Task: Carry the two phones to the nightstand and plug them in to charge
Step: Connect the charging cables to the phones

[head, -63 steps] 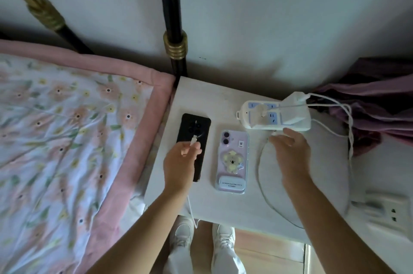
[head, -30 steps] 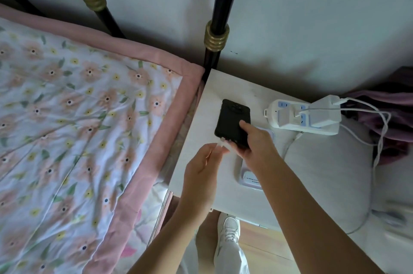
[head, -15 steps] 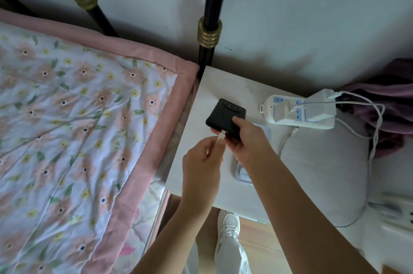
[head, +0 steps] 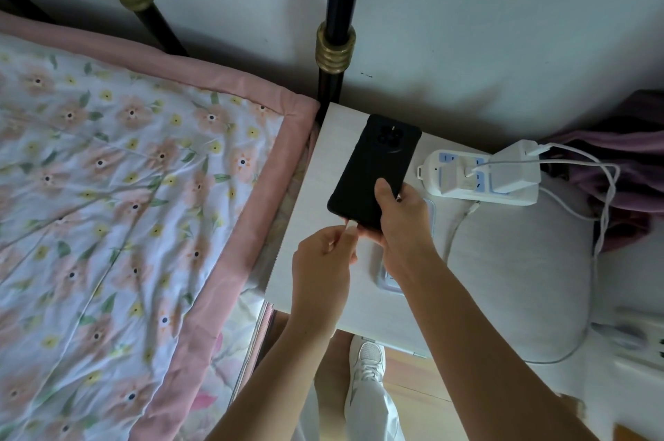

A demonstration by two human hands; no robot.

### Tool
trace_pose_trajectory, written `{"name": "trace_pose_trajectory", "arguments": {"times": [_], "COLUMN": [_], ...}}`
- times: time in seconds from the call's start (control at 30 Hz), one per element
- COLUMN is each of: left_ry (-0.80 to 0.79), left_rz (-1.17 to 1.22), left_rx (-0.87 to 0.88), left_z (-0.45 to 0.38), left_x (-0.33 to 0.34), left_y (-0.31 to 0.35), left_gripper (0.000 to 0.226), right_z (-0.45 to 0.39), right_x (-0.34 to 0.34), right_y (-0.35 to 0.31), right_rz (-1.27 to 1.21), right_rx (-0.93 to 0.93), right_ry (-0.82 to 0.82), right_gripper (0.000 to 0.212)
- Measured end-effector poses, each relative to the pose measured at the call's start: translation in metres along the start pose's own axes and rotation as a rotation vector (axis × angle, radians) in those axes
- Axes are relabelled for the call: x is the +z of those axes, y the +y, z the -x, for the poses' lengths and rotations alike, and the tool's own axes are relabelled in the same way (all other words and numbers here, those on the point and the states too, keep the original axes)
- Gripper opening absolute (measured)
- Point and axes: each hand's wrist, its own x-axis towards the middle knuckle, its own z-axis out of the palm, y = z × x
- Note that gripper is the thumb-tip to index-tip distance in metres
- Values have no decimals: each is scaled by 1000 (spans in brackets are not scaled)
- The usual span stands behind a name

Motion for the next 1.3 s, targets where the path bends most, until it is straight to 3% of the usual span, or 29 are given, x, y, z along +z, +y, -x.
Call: {"name": "trace_pose_trajectory", "arguments": {"times": [0.13,0.37,0.6,0.8,1.03,1.2,1.3], "left_ry": [50,84,-91,-63,-84,149,211], "left_rz": [-42,5,87,242,-47,-171,-278], "left_rx": [-1,-46,-164,-157,79,218,272], "left_z": [-3,-11,-20,-50,-60,-54,-54], "left_x": [4,8,-12,-15,1,10,14], "left_y": [-3,-4,-17,-24,-49,-51,-57], "left_gripper": [31,31,15,53,34,26,26], "right_z": [-3,-13,-15,-14,-17,-17,-12], "right_x": [2,6,7,2,5,19,22], "right_y": [2,6,15,48,76,87,85], "right_rz": [13,89,132,70,339,360,261], "right_rx": [-51,-112,-135,-17,-220,-197,-151], "right_ry": [-18,-29,-63,-92,53,124,158], "right_gripper": [12,6,11,7,38,49,54]}}
